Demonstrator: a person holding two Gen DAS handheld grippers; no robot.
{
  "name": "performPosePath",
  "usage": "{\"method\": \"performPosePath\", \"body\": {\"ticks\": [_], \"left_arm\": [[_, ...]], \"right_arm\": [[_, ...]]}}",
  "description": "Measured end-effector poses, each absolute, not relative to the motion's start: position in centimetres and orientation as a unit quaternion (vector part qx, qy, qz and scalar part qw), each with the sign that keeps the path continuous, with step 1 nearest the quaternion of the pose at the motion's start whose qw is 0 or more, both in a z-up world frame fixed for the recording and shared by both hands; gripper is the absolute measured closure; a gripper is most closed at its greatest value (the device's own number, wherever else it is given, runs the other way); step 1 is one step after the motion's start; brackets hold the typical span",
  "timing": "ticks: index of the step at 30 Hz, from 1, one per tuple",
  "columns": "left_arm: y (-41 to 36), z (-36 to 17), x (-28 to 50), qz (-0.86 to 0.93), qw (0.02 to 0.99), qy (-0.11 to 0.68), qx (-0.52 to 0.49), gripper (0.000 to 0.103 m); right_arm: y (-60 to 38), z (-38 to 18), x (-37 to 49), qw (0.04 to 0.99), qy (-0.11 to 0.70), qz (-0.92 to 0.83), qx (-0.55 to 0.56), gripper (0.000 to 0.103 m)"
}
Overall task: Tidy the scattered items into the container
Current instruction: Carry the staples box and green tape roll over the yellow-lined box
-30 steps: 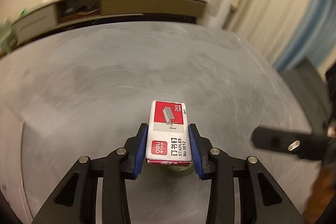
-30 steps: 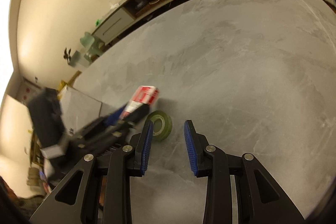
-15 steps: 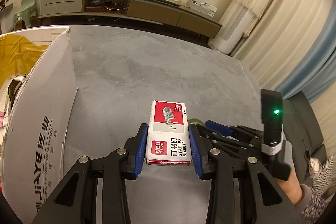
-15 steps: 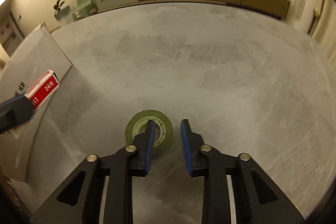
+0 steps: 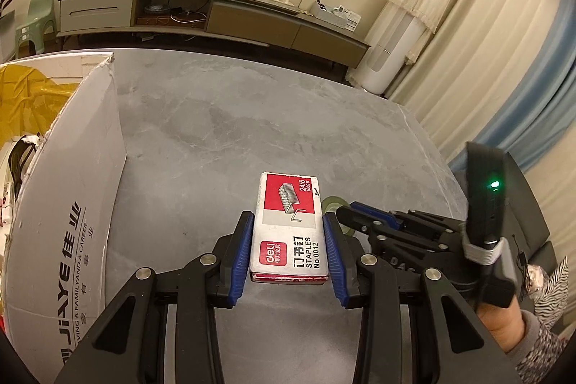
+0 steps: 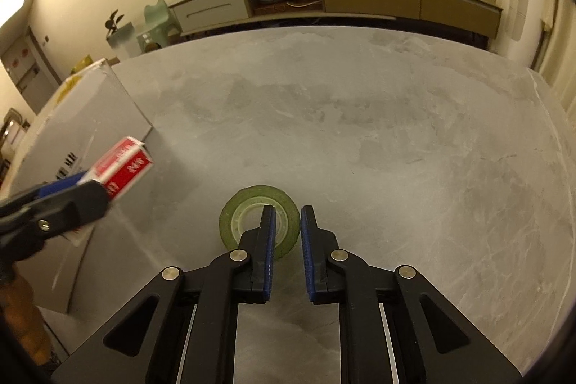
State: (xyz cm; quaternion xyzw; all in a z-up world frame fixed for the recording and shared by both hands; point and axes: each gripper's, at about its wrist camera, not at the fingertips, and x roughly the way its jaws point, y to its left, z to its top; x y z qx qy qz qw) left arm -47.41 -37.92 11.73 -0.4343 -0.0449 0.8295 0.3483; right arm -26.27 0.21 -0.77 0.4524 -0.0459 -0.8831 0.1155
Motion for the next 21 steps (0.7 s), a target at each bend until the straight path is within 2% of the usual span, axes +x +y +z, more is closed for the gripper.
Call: {"method": "performPosePath", "body": {"ticks": [21], "left_arm": [[-37.2, 16.0, -43.3, 0.862, 0.336, 0.017, -0.378, 0.064]], "right_arm": [[0.3, 4.2, -20.9, 0.145, -0.061, -0.901, 0.403, 0.089]]}}
